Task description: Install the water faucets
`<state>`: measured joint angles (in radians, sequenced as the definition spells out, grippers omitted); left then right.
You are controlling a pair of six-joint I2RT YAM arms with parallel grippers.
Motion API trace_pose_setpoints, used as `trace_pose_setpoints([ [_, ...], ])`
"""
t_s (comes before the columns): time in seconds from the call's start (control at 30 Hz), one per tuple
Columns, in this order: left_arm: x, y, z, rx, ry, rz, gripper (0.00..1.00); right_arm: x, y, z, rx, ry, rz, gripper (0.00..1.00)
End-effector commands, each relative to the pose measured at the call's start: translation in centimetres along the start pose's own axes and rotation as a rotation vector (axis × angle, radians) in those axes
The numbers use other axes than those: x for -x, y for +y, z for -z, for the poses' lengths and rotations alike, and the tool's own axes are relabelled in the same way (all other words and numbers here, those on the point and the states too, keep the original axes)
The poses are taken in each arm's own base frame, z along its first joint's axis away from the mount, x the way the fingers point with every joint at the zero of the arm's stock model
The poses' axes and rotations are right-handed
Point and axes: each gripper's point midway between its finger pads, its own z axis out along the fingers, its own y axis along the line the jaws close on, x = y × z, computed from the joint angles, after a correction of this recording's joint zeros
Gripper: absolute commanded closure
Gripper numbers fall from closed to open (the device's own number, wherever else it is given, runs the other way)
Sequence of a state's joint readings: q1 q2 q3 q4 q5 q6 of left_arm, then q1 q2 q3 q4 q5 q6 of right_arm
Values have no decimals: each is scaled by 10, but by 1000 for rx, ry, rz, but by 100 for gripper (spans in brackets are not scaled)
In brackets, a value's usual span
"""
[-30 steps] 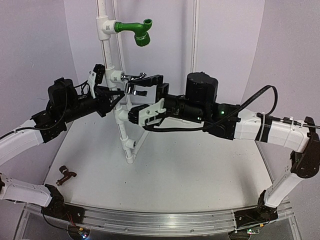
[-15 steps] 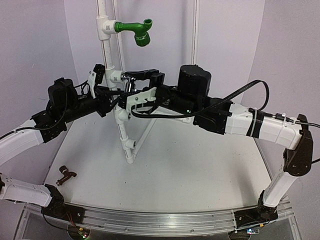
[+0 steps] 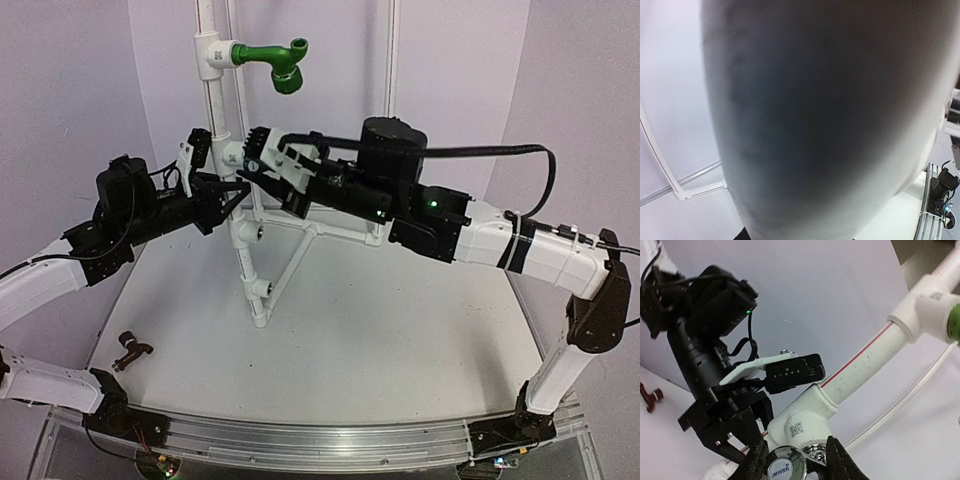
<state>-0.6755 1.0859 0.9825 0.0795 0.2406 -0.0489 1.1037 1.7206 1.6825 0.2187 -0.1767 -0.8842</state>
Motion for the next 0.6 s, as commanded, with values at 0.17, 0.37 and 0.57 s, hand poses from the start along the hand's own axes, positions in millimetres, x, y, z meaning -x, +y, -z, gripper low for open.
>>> trace_pose_setpoints([
  [0.17, -61, -4, 1, -6, 235, 247, 100, -1, -56, 0, -188, -42, -912, 79],
  [0.37, -62, -4, 1, -5, 236, 250, 100, -12, -55, -9, -219, -68, -1145, 83],
  [0.57, -60, -4, 4, -1, 228, 247, 100, -25, -65, -7, -251, -85, -1338, 82],
])
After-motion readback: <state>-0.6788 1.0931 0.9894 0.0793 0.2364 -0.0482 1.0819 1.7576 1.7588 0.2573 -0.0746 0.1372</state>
